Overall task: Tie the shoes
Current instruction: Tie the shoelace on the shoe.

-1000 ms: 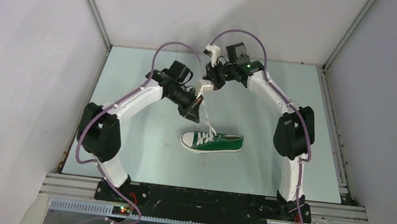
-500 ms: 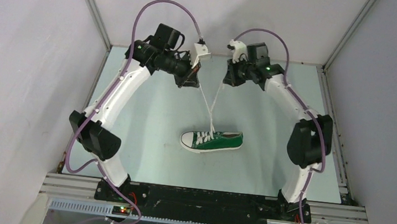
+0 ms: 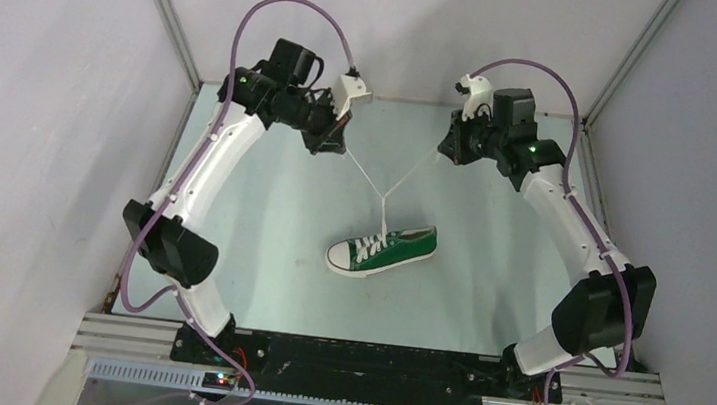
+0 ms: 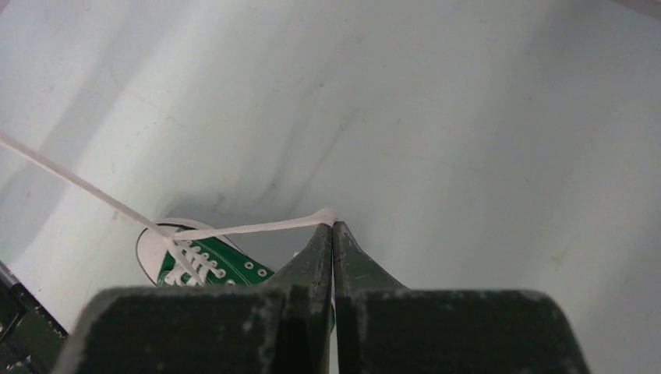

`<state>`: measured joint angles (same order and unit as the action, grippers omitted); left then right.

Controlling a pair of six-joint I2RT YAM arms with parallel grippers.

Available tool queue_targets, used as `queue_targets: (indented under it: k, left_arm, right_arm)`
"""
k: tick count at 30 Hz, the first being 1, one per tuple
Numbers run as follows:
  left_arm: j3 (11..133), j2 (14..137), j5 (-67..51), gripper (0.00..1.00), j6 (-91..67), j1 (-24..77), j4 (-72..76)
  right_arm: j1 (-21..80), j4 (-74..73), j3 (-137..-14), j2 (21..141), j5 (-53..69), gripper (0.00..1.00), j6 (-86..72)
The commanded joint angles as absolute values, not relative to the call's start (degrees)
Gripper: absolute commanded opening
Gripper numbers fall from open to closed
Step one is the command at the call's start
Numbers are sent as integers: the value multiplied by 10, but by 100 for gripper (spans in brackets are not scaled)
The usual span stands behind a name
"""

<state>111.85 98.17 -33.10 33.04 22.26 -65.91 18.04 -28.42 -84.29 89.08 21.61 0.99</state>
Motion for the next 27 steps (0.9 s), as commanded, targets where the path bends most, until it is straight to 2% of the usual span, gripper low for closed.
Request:
queue_targets:
  k: [1, 12, 27]
  left_arm:
    - [1193, 977, -333, 0, 338, 218, -642]
    - [1257, 1013, -363, 0, 315, 224, -609]
    - [1242, 1015, -370, 0, 284, 232, -593]
  right_arm:
    - [152, -266, -843, 868, 216, 0, 3]
    - [149, -263, -817, 830, 254, 0, 8]
    - [147, -247, -847, 843, 306, 0, 15]
